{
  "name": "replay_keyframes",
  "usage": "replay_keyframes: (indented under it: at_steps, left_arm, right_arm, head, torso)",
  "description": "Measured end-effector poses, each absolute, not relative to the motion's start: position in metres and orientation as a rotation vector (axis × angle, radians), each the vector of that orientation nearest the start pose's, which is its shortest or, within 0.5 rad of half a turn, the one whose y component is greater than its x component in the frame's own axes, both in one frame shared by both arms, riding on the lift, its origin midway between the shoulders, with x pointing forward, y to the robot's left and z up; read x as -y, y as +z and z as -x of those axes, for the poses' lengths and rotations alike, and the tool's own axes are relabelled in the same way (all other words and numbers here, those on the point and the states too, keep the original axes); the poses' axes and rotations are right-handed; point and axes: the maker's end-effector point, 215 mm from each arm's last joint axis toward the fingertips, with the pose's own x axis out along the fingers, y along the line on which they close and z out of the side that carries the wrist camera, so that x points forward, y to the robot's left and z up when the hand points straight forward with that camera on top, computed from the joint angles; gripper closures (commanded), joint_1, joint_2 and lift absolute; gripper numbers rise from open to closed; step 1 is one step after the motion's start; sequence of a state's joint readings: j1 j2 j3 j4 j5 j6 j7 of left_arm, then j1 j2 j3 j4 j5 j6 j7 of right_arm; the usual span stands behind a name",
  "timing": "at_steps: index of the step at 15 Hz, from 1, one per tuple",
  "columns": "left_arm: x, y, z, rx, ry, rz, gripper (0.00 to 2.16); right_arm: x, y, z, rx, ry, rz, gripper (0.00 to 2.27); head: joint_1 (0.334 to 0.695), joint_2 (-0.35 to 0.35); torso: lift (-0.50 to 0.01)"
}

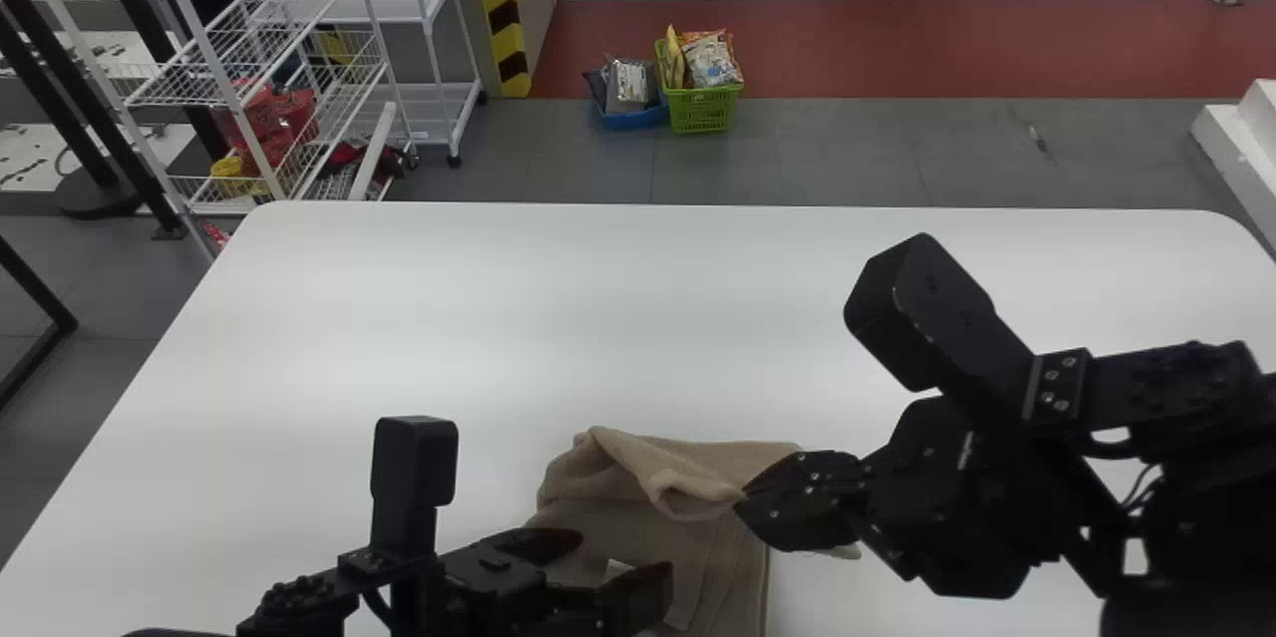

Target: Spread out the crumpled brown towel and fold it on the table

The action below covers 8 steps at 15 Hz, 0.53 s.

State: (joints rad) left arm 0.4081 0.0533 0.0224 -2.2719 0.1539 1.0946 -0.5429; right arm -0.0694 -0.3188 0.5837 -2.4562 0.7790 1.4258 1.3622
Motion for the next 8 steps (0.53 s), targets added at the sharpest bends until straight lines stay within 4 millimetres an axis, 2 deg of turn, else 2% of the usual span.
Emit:
replay_keyframes:
  at_steps: [4, 8]
  left_arm:
    - [-0.123, -0.435, -0.364, -0.731, -0.57, 0.306, 0.07]
    - [-0.115, -0.44, -0.353, -0.749, -0.585, 0.312, 0.09]
  right_arm:
    - [0.036, -0.308, -0.363, -0.707, 1.033, 0.402, 1.22]
    - [0.034, -0.298, -0.377, -0.683, 1.017, 0.407, 1.22]
  head:
    - [0.695, 0.134]
    - [0.695, 0.131]
  torso:
    - [-0.127]
    - [-0.127]
